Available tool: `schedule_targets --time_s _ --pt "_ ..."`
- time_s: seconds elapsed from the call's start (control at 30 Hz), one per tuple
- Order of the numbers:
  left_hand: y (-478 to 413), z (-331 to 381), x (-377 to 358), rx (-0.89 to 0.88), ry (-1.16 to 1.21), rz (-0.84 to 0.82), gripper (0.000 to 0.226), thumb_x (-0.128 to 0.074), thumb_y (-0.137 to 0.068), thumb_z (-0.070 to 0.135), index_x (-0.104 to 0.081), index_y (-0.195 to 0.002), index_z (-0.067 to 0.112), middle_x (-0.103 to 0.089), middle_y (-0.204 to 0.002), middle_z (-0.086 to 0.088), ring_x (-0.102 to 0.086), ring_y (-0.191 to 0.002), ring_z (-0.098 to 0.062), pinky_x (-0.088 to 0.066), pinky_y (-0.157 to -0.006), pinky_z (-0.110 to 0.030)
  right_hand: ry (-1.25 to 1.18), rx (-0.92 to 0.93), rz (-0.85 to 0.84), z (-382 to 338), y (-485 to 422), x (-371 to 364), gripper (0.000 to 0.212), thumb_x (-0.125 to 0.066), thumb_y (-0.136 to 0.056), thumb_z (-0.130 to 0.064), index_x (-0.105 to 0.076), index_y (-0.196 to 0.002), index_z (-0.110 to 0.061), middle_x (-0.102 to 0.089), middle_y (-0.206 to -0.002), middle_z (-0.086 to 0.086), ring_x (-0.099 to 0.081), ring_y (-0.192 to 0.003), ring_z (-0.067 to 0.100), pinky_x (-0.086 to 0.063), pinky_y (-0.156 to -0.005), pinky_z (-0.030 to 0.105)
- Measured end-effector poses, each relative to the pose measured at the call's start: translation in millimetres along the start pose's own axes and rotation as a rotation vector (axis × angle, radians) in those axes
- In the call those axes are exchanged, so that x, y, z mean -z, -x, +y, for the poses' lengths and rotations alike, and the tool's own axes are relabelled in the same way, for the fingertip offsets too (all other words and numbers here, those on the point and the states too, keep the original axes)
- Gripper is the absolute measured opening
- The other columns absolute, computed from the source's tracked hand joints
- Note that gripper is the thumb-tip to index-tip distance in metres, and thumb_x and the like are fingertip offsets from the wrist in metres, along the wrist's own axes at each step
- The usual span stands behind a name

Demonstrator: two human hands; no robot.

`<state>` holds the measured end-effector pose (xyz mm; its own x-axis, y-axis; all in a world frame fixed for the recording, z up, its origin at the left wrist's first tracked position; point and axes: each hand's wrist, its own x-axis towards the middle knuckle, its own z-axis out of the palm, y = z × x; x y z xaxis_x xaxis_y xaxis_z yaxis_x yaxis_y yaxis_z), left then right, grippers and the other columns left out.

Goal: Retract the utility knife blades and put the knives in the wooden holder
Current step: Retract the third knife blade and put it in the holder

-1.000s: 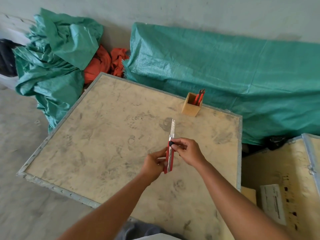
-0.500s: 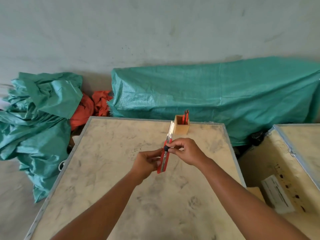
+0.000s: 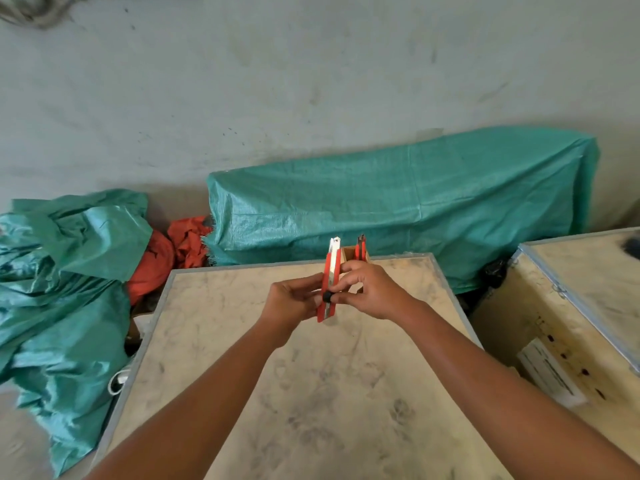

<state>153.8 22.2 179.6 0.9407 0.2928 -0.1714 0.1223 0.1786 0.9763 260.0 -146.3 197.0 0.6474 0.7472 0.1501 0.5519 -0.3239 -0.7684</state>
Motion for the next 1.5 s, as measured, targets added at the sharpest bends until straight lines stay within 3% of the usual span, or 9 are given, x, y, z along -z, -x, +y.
schedule_targets --time_s 0.27,0.4,0.57,0.7,0.87,0.97,1.07,1.27,1.5 --pt "-1.1 9.9 -18.2 -0.003 0.098 -0.030 0.043 -0.059 -0.086 -0.017 -0.068 -0.120 0.008 -0.074 -0.115 -0.005 -0.075 -0.095 -0.028 -0.063 -0.077 -0.039 0.043 0.067 -0.015 -3.0 11.7 14.9 0.031 -0.079 -0.086 -0.011 -0.078 -0.115 -0.020 -0.067 -0.115 -0.003 -0.056 -0.091 -0.011 -0.042 -0.072 0.003" --pt "1.4 16.4 -28.4 -0.013 0.117 -0.060 0.045 -0.058 -0.087 -0.017 -0.066 -0.123 0.009 -0.076 -0.113 0.001 -0.075 -0.094 -0.026 -0.062 -0.075 -0.033 0.068 0.091 0.058 4.9 16.0 21.4 0.023 -0.080 -0.086 -0.016 -0.079 -0.109 -0.019 -0.068 -0.112 -0.001 -0.057 -0.088 -0.006 -0.039 -0.073 0.003" --pt "0.7 17.4 -34.9 -0.011 0.087 -0.034 0.046 -0.059 -0.088 -0.015 -0.066 -0.126 0.009 -0.071 -0.124 -0.008 -0.072 -0.105 -0.032 -0.059 -0.089 -0.046 0.058 0.141 0.148 4.1 18.6 21.8 0.024 -0.085 -0.080 -0.023 -0.072 -0.098 -0.013 -0.067 -0.104 0.001 -0.058 -0.081 0.010 -0.039 -0.070 0.004" --pt "2.7 20.5 -36.2 -0.007 0.087 -0.013 0.047 -0.058 -0.087 -0.017 -0.066 -0.125 0.009 -0.073 -0.121 -0.006 -0.073 -0.102 -0.030 -0.060 -0.087 -0.043 0.026 0.143 0.111 6.5 19.4 26.1 0.028 -0.084 -0.082 -0.022 -0.076 -0.109 -0.020 -0.069 -0.107 -0.005 -0.060 -0.087 0.012 -0.041 -0.071 0.005" --pt "5.4 24.5 -41.4 -0.006 0.093 0.005 0.045 -0.059 -0.086 -0.017 -0.068 -0.122 0.010 -0.076 -0.113 -0.002 -0.075 -0.097 -0.027 -0.062 -0.077 -0.038 0.028 0.142 0.184 5.0 17.4 23.7 0.024 -0.090 -0.074 -0.028 -0.075 -0.091 -0.020 -0.071 -0.097 -0.003 -0.059 -0.081 0.012 -0.039 -0.067 0.006" --pt "4.6 24.1 -42.3 0.001 0.107 0.013 0.046 -0.057 -0.086 -0.019 -0.067 -0.122 0.008 -0.075 -0.113 -0.004 -0.076 -0.093 -0.025 -0.062 -0.071 -0.033 0.011 0.152 0.179 5.3 20.2 23.5 0.028 -0.089 -0.075 -0.030 -0.076 -0.099 -0.022 -0.069 -0.098 -0.010 -0.059 -0.080 0.011 -0.039 -0.067 0.006" --pt "-7.9 20.6 -52.4 0.015 0.085 -0.012 0.045 -0.059 -0.087 -0.017 -0.067 -0.123 0.008 -0.074 -0.117 -0.006 -0.075 -0.096 -0.027 -0.062 -0.073 -0.034 -0.017 0.133 0.207 21.3 21.6 30.6 0.026 -0.088 -0.077 -0.026 -0.078 -0.101 -0.023 -0.071 -0.108 -0.009 -0.058 -0.081 0.006 -0.040 -0.069 0.006" --pt "-11.8 18.4 -54.9 0.004 0.051 -0.022 0.047 -0.062 -0.084 -0.017 -0.066 -0.124 0.006 -0.073 -0.119 -0.009 -0.073 -0.102 -0.032 -0.062 -0.080 -0.041 -0.048 0.090 0.300 28.1 20.0 24.4 0.028 -0.092 -0.069 -0.036 -0.074 -0.083 -0.020 -0.071 -0.096 -0.009 -0.061 -0.082 0.011 -0.041 -0.061 0.013" --pt "-51.8 10.7 -61.7 -0.007 -0.013 -0.032 0.045 -0.060 -0.087 -0.015 -0.068 -0.123 0.011 -0.072 -0.121 -0.011 -0.072 -0.103 -0.034 -0.059 -0.089 -0.048 -0.207 -0.050 0.350 51.4 -10.5 40.9 0.026 -0.076 -0.089 -0.013 -0.077 -0.113 -0.022 -0.076 -0.102 -0.011 -0.072 -0.086 0.002 -0.057 -0.077 0.017"
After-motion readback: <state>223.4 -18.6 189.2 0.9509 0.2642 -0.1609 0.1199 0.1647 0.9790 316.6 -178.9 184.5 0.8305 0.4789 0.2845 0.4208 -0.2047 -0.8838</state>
